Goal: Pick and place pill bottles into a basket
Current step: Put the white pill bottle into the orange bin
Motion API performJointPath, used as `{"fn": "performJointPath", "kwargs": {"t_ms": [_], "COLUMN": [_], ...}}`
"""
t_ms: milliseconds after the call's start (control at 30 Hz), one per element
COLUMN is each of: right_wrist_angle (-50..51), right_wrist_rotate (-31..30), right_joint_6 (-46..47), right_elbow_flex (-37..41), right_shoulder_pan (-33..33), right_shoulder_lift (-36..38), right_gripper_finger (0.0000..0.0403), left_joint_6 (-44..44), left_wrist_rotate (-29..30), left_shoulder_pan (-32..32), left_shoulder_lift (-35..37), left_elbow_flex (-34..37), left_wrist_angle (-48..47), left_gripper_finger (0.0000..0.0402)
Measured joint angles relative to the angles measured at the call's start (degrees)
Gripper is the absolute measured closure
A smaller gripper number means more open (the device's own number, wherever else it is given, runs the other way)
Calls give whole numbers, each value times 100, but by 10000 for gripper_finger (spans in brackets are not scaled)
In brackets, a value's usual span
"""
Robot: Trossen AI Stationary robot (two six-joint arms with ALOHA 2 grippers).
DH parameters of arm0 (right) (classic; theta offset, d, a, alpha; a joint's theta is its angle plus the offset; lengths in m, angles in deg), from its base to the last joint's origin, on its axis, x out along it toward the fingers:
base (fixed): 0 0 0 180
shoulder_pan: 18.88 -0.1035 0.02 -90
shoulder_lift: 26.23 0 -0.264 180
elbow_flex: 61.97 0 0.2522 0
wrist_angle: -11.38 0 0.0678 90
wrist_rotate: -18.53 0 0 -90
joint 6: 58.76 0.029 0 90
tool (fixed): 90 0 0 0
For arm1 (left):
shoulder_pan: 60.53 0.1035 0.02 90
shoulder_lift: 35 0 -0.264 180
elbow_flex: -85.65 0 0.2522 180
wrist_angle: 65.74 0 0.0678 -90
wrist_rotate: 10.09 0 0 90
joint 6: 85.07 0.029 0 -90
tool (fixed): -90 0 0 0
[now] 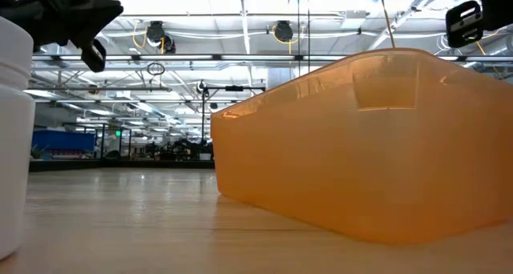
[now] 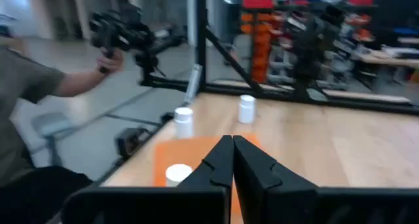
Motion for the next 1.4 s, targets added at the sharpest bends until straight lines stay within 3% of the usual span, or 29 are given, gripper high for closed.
{"fn": "performJointPath", "kwargs": {"t_ms": [100, 267, 400, 667, 867, 1067, 1400], "right_wrist_angle": [51, 219, 579, 684, 343, -117, -269], "right_wrist_rotate": [400, 78, 521, -444, -552, -543, -548], "right_joint_6": [-87, -373, -34, 172, 170, 168, 166], "right_elbow_flex": [7, 7, 7, 277, 670, 1207, 1213], "right_shoulder_pan": [112, 256, 352, 389, 388, 385, 388], "right_shoulder_lift": [425, 826, 1008, 1017, 1010, 1003, 904], "right_gripper_finger": [402, 402, 403, 403, 400, 399, 399], "left_joint_6": [-115, 65, 378, 362, 476, 99, -308], "left_wrist_rotate": [-203, 666, 1079, 1740, 1541, 1610, 2575], "left_shoulder_pan": [-206, -879, -1413, -2098, -2487, -3119, -4274], "left_shoulder_lift": [-361, -1636, -2903, -5326, -6474, -7167, -8229], "left_elbow_flex": [0, 0, -211, -1846, -3130, -4010, -4688], "left_wrist_angle": [21, 1183, 2048, 1034, -45, -1093, -1184], "left_gripper_finger": [369, 366, 338, 201, 117, 97, 96]}}
